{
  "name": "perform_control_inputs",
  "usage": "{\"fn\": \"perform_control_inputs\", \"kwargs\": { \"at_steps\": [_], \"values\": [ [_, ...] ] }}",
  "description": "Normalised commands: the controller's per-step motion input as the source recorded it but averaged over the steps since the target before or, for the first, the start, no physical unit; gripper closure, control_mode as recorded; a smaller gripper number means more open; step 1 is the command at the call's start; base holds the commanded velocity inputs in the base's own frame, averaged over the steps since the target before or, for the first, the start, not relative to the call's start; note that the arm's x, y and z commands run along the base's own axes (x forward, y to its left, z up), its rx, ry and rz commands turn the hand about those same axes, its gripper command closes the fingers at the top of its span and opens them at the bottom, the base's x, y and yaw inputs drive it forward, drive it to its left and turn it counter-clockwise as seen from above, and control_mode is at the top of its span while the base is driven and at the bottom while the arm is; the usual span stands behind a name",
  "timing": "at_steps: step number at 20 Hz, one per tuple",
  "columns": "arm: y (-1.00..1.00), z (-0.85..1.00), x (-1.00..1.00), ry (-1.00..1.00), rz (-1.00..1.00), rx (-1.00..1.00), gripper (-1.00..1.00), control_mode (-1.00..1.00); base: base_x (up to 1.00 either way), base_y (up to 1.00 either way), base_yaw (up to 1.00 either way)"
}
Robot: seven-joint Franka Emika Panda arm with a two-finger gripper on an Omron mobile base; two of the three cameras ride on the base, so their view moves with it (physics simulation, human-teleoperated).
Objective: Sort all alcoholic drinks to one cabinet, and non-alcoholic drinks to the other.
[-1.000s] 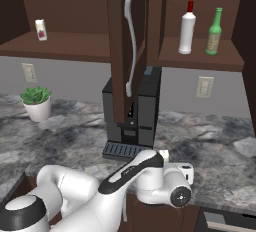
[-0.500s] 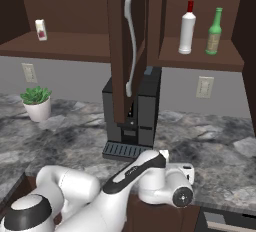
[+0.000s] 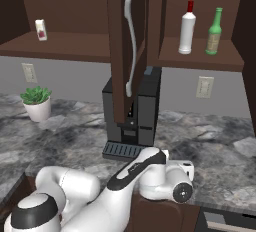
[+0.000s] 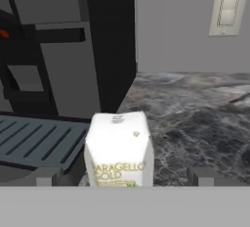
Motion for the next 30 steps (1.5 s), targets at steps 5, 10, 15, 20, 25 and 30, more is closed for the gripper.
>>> {"fn": "perform_control_inputs", "kwargs": {
  "at_steps": [5, 10, 15, 20, 25, 30],
  "values": [
    [-0.02, -0.08, 0.16, 0.00, 0.00, 0.01, -1.00, -1.00, 0.00, 0.00, 0.00],
    [-0.08, -0.11, 0.16, 0.00, 0.00, 0.01, -1.00, -1.00, 0.00, 0.00, 0.00],
    [-0.14, -0.11, 0.15, 0.00, 0.00, 0.01, -1.00, -1.00, 0.00, 0.00, 0.00],
    [-0.10, -0.13, 0.13, 0.00, 0.00, 0.01, -1.00, -1.00, 0.00, 0.00, 0.00],
    [0.00, -0.18, 0.07, 0.01, 0.00, 0.02, 1.00, -1.00, 0.00, 0.00, 0.00],
    [0.00, -0.22, 0.08, 0.04, 0.00, 0.01, 1.00, -1.00, 0.00, 0.00, 0.00]
  ]
}}
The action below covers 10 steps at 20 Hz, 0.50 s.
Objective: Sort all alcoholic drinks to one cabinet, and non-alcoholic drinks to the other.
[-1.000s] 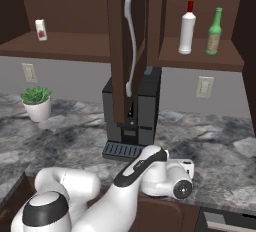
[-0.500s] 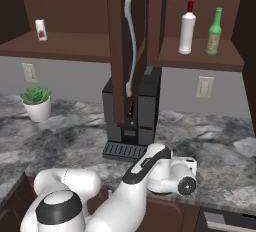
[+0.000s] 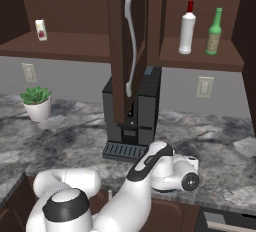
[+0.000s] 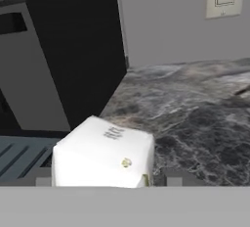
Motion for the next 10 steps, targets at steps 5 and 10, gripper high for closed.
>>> {"fn": "perform_control_inputs", "kwargs": {
  "at_steps": [5, 10],
  "values": [
    [0.00, -0.13, 0.01, 0.06, 0.00, 0.00, 1.00, -1.00, 0.00, 0.00, 0.00],
    [0.00, -0.04, -0.03, 0.00, 0.00, -0.02, 1.00, -1.00, 0.00, 0.00, 0.00]
  ]
}}
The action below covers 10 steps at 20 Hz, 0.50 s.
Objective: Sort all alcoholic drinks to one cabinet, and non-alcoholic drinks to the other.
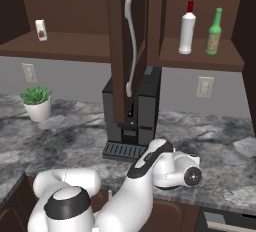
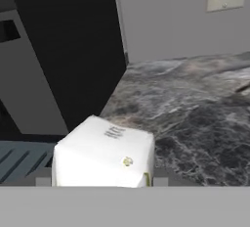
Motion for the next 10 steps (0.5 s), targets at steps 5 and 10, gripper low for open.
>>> {"fn": "perform_control_inputs", "kwargs": {
  "at_steps": [5, 10],
  "values": [
    [0.00, 0.00, -0.19, 0.00, 0.00, -0.01, 1.00, -1.00, 0.00, 0.00, 0.00],
    [0.00, 0.03, -0.29, 0.01, 0.00, -0.03, 1.00, -1.00, 0.00, 0.00, 0.00]
  ]
}}
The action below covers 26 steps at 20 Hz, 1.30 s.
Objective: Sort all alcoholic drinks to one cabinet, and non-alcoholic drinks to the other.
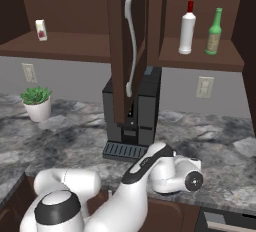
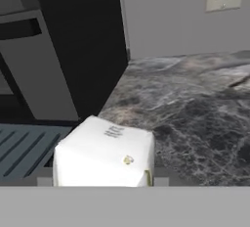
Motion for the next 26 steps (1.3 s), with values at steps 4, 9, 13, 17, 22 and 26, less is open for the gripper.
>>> {"fn": "perform_control_inputs", "kwargs": {
  "at_steps": [4, 9, 13, 17, 22, 26],
  "values": [
    [0.03, 0.22, -0.30, -0.01, 0.00, 0.00, 1.00, -1.00, 0.00, 0.00, 0.00],
    [0.13, 0.27, -0.29, -0.06, 0.00, 0.00, 1.00, -1.00, 0.00, 0.00, 0.00],
    [0.24, 0.23, -0.31, -0.13, 0.02, 0.00, 1.00, -1.00, 0.00, 0.00, 0.00],
    [0.25, 0.20, -0.35, -0.16, 0.02, 0.00, 1.00, -1.00, 0.00, 0.00, 0.00],
    [0.23, 0.26, -0.33, -0.14, 0.01, 0.00, 1.00, -1.00, 0.00, 0.00, 0.00],
    [0.27, 0.31, -0.29, -0.10, 0.00, 0.00, 1.00, -1.00, 0.00, 0.00, 0.00]
  ]
}}
